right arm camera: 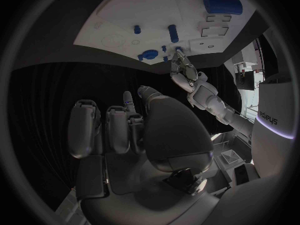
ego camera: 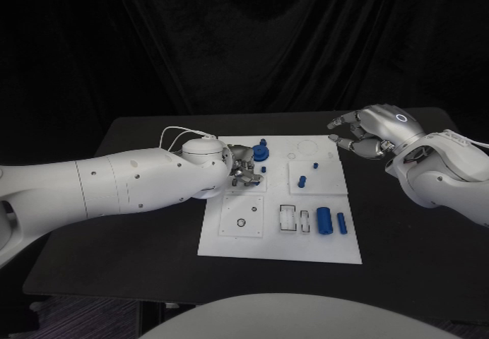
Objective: Assemble the parts on the task board
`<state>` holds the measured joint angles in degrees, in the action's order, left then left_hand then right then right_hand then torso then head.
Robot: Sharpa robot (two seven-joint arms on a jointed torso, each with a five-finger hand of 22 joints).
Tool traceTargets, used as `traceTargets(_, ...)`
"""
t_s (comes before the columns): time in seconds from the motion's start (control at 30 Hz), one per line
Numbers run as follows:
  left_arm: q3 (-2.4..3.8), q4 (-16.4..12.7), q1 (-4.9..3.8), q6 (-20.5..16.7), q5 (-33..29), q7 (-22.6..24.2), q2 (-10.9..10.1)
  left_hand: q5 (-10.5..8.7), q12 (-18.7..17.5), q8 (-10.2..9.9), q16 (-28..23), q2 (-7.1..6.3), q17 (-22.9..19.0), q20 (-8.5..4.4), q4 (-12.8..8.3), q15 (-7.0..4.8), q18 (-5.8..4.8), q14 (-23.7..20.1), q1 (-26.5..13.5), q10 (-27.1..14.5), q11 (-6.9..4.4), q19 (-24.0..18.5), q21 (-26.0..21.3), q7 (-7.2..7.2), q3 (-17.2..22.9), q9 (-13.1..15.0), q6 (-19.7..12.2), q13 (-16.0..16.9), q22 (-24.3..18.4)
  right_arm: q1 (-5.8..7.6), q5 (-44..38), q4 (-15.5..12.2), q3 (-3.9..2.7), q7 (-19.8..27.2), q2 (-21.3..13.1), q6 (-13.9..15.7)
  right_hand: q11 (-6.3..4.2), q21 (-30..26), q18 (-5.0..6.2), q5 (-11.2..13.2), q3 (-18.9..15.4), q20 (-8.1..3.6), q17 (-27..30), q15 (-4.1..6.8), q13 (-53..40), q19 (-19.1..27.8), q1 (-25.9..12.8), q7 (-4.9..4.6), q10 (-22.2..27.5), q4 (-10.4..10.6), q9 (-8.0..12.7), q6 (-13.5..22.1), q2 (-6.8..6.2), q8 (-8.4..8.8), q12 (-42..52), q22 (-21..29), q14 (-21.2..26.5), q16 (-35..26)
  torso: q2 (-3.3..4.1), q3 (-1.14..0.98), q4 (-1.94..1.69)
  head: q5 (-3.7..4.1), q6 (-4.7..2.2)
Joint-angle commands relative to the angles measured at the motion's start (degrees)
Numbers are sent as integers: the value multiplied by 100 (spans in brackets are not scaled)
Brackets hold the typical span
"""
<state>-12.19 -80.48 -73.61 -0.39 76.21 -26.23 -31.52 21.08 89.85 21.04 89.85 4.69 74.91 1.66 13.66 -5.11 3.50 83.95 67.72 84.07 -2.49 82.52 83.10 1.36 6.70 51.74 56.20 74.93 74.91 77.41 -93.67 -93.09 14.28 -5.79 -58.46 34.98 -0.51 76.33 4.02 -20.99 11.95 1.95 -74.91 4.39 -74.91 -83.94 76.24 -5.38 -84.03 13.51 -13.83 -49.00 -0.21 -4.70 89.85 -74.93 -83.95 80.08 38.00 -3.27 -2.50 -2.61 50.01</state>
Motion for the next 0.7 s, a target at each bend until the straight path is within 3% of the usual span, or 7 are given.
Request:
traceTargets(0.03,3,9,12,-2,-1,146,3,82,15,-77,15,-77,1509,-3,-48,29,-38,605,53,593,40,-38,-42,37,154,21,9,1507,352,-11,-18,-8,-4,-25,-11,-12,23,-26,-99,-31,37,30,-602,-35,-1509,-140,70,4,-597,2,8,-38,-8,25,15,-1107,-412,-19,0,0,-7,2,-1)
traceTargets(0.27,3,25,22,-160,-1,330,15,87,15,-254,15,-253,1509,8,-185,40,-32,605,143,593,49,-54,-70,46,601,81,65,1507,350,-11,-18,-8,-4,-43,-11,-31,24,-33,-98,-72,68,29,-593,-35,-1509,-138,98,3,-597,-25,19,-39,-19,33,15,-1105,-410,-28,-1,3,4,-12,-1)
traceTargets(0.7,3,31,30,-397,-1,579,11,23,15,-347,15,-398,1509,11,-289,41,-30,605,128,593,48,-63,-90,45,962,167,152,1507,356,-11,-18,-2,-4,-71,-3,-55,22,-49,-95,-103,103,28,-585,-34,-1509,-132,134,5,-597,-64,32,-36,-42,43,15,-1101,-408,-35,-1,0,6,-4,-1)
